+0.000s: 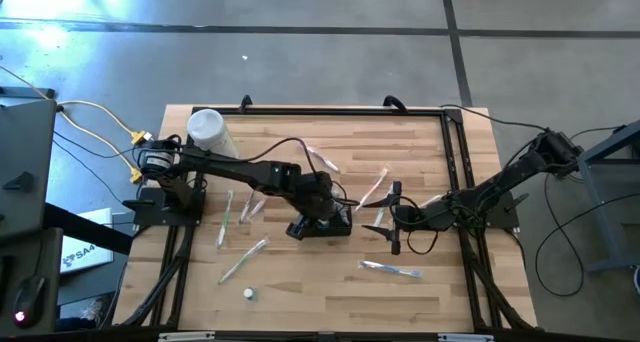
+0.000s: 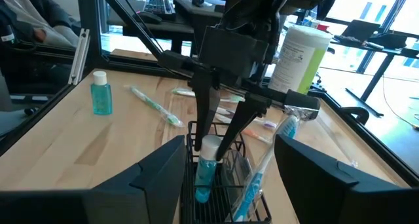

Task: Pick & Place toothbrushing station
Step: Put the right blue mouthwash into the black wire organizer, then put the blue mouthwash into the black wire organizer

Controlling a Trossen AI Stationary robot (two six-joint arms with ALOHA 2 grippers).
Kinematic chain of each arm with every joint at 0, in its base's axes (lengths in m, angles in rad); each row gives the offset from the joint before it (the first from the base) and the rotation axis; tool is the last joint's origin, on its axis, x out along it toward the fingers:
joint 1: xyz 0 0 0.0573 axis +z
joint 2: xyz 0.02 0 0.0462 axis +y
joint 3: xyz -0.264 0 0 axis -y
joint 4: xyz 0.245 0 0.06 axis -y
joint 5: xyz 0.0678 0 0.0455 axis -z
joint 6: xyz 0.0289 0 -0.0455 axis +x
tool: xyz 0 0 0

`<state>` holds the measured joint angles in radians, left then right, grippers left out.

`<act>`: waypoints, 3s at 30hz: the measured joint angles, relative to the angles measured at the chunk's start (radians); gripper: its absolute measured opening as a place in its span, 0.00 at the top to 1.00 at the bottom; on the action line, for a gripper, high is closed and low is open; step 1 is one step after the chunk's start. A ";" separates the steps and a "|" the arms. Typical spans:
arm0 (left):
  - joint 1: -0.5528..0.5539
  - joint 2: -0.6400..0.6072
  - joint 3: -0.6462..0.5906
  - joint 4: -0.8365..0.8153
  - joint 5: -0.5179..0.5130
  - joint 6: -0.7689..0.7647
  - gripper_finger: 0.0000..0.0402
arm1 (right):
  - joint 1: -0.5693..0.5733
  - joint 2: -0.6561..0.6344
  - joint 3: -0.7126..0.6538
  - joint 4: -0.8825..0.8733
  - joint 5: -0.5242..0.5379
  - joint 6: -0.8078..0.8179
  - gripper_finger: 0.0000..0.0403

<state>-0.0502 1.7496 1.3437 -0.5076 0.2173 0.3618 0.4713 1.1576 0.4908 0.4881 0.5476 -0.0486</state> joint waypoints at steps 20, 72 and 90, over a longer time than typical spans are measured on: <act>0.000 0.000 -0.079 0.098 -0.016 -0.001 0.77 | 0.000 0.000 0.000 -0.001 0.000 0.000 0.43; 0.024 0.000 -0.001 -0.021 -0.009 -0.131 0.67 | 0.000 0.000 0.000 -0.008 0.000 0.000 0.43; -0.004 0.000 0.275 -0.409 -0.018 -0.132 0.67 | 0.000 0.000 0.000 -0.014 0.000 0.000 0.43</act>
<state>-0.0541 1.7496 1.6183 -0.9170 0.1990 0.2302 0.4710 1.1576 0.4911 0.4744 0.5480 -0.0486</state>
